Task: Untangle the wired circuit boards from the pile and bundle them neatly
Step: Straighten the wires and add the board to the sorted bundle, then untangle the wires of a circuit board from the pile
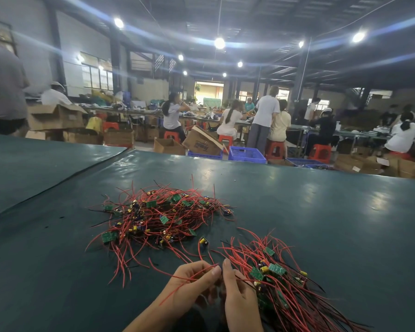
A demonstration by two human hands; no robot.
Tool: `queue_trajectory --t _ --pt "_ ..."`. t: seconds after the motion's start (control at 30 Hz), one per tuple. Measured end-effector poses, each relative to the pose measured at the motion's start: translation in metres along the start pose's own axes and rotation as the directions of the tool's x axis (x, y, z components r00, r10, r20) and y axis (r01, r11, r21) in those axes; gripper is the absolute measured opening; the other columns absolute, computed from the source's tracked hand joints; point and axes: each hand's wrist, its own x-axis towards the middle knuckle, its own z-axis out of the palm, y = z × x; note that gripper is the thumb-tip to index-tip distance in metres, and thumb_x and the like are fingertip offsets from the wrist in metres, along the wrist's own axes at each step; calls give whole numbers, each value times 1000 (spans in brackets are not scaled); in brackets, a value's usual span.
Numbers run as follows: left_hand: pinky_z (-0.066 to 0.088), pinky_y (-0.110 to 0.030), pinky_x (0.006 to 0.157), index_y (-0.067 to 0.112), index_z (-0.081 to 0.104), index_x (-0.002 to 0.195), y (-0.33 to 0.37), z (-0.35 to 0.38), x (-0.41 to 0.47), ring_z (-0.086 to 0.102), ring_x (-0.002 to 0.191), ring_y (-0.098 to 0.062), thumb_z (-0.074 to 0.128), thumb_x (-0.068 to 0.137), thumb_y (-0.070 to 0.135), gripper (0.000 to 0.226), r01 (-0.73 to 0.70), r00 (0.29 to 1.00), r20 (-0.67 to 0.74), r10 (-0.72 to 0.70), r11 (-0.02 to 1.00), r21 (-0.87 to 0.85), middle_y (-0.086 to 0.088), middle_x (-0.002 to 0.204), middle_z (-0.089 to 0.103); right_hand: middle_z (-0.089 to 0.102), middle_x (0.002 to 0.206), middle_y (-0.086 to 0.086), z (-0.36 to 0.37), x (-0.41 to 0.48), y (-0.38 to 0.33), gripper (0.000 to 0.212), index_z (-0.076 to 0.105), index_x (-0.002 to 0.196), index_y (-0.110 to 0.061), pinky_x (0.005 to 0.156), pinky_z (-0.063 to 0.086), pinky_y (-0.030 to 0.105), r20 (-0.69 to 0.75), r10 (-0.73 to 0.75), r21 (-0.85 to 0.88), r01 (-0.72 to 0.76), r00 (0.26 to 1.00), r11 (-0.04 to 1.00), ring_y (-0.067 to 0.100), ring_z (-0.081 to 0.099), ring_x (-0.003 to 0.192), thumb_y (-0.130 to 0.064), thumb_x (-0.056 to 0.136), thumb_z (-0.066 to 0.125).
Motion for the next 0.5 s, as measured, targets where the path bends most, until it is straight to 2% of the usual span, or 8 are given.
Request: queue_trajectory --t 0.1,0.17,0.27,0.37,0.43,0.5 --pt "48 -20 59 2 69 85 0 2 0 65 63 -12 55 86 36 37 18 1000 5 -18 999 -38 -5 68 67 63 86 -8 0 -2 -2 30 64 85 -21 68 39 21 -55 42 15 -41 998 999 3 54 81 -48 92 53" --pt "49 -20 61 3 71 84 1 3 1 66 66 -13 51 87 41 43 30 999 -15 -31 998 -52 -7 71 68 56 89 -12 0 -2 -2 27 61 88 -23 63 33 15 -73 21 -22 -23 997 999 -4 47 78 -47 94 50" --pt "49 -17 64 11 72 79 1 7 1 68 70 -11 48 84 49 46 37 999 -28 -36 999 12 -4 72 70 67 83 -9 2 -3 -1 29 69 79 -22 59 36 10 -17 -40 -92 38 999 995 -1 57 78 -40 95 52" --pt "50 -18 67 4 74 87 0 8 0 70 76 -14 49 85 50 53 59 998 -9 -59 998 31 -8 78 73 70 74 -12 3 -3 2 31 72 74 -23 58 41 7 -1 -77 -117 76 997 990 2 64 80 -40 93 55" --pt "52 -21 71 2 75 86 1 8 -2 71 81 -19 52 89 45 48 39 999 28 -40 999 22 -13 84 74 69 61 -13 3 -2 4 34 69 62 -24 55 42 7 -8 -106 -126 104 994 987 2 66 73 -39 91 58" --pt "50 -20 64 5 76 74 2 8 -4 69 69 -16 56 89 39 41 -11 1000 4 11 1000 13 -10 72 73 68 55 -13 2 -1 4 41 67 54 -24 51 42 6 20 -144 -139 145 989 980 -3 65 63 -36 92 56"
